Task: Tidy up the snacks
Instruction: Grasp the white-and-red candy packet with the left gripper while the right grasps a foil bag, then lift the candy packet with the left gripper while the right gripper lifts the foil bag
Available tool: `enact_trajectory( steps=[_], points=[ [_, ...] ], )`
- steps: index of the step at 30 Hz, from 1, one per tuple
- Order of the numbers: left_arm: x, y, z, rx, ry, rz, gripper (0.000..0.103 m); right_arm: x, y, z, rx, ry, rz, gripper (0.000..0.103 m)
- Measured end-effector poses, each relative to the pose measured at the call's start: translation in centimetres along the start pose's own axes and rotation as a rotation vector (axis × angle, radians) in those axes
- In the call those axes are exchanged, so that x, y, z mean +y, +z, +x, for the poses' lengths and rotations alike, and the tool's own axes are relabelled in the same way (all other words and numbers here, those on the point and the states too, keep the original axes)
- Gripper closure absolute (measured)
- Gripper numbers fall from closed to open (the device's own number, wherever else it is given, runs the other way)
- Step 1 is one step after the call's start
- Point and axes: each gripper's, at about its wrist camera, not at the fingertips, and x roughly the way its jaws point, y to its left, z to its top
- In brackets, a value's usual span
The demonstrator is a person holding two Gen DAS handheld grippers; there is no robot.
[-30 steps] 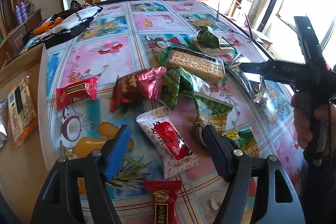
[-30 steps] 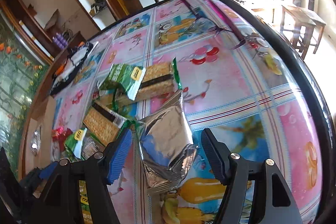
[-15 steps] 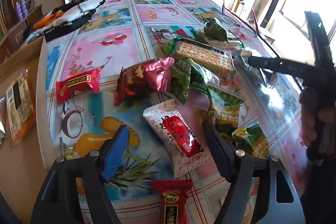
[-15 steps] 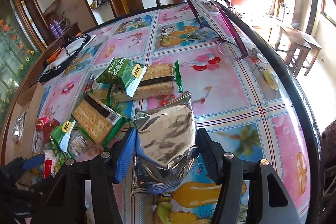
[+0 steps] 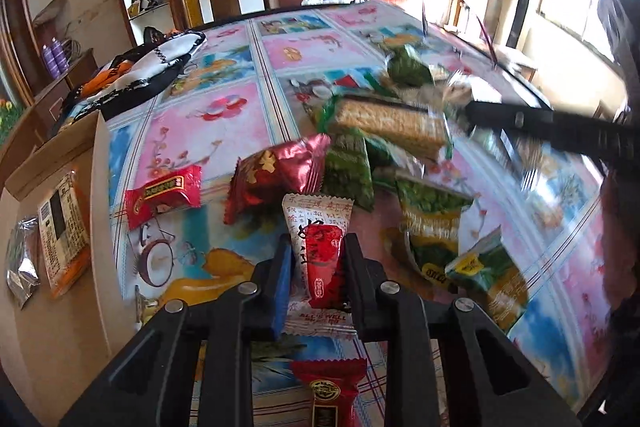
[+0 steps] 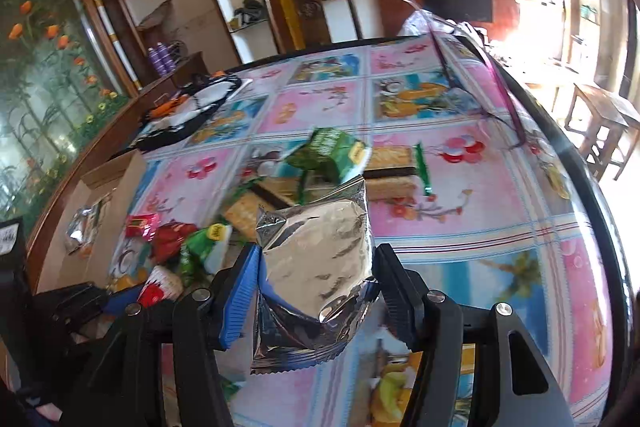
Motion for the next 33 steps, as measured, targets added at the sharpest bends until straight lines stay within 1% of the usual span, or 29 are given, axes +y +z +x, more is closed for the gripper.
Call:
enact_trajectory(
  steps=[2, 7, 13, 19, 23, 27, 33],
  points=[
    [0.3, 0.2, -0.2, -0.013, -0.003, -0.016, 0.080, 0.9, -0.3, 0.0, -0.001, 0.023, -0.027, 0.040],
    [0.6, 0.4, -0.9, -0.048, -0.013, -0.036, 0.080, 2.5, -0.8, 0.0, -0.014, 0.046, -0.080, 0.040],
    [1.2, 0.5, -1.5, -0.091, 0.024, -0.056, 0.080, 3.5, -1.4, 0.0, -0.022, 0.048, -0.124, 0.040],
    [2.2, 0.6, -2.4, -0.139, 0.048, -0.099, 0.079, 3.6, -1.4, -0.1, -0.035, 0.042, -0.125, 0.040],
    [2.8, 0.7, -2.2, -0.131, 0.056, -0.119, 0.079, 2.8, -1.1, -0.3, -0.052, 0.022, -0.093, 0.040],
    [3.0, 0.6, -2.4, -0.140, 0.066, -0.130, 0.079, 2.2, -1.0, -0.2, -0.046, 0.018, -0.065, 0.040],
    [3.5, 0.7, -2.4, -0.139, 0.077, -0.148, 0.079, 2.6, -1.1, -0.2, -0.057, 0.020, -0.082, 0.040]
  ],
)
